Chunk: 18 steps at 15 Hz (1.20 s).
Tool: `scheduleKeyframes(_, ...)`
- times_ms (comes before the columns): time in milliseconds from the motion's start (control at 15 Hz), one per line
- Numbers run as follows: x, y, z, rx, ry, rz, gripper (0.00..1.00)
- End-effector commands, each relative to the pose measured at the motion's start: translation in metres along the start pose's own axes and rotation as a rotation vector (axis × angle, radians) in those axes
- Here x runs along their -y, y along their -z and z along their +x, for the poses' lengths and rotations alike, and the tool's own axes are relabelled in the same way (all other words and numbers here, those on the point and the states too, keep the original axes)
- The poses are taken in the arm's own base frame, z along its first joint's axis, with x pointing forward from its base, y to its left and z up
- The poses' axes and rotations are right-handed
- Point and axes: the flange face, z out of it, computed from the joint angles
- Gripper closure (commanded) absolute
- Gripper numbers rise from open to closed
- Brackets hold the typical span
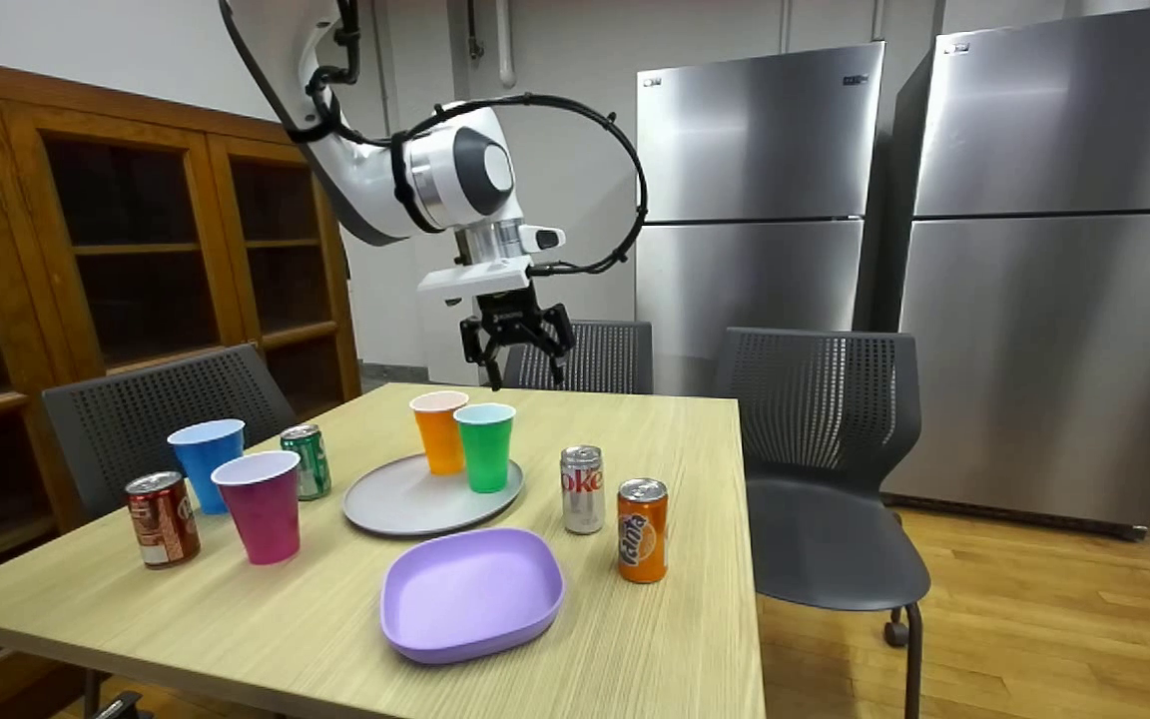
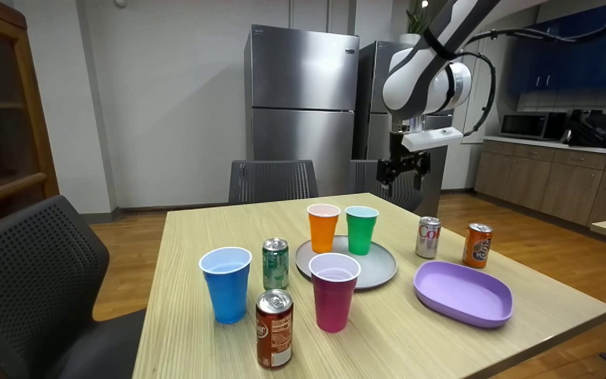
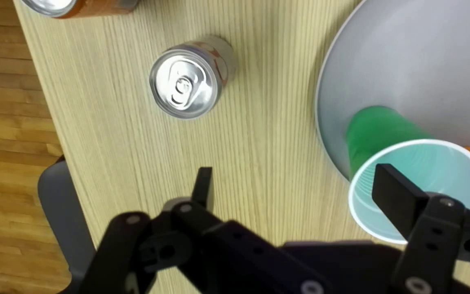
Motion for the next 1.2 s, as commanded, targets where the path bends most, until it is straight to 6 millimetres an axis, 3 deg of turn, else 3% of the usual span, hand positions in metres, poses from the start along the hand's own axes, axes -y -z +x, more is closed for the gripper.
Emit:
scheduleKeyframes(0,-0.016,-0.008,-0.020,0.018,-0.043,0.023,0.00)
scheduleKeyframes(533,-0.055,-0.038,-0.031,0.086,-0.159,0.055,0.00)
scheduleKeyframes(1133,-0.066,-0.068,-0.030,0.133,-0.201,0.062,0.00)
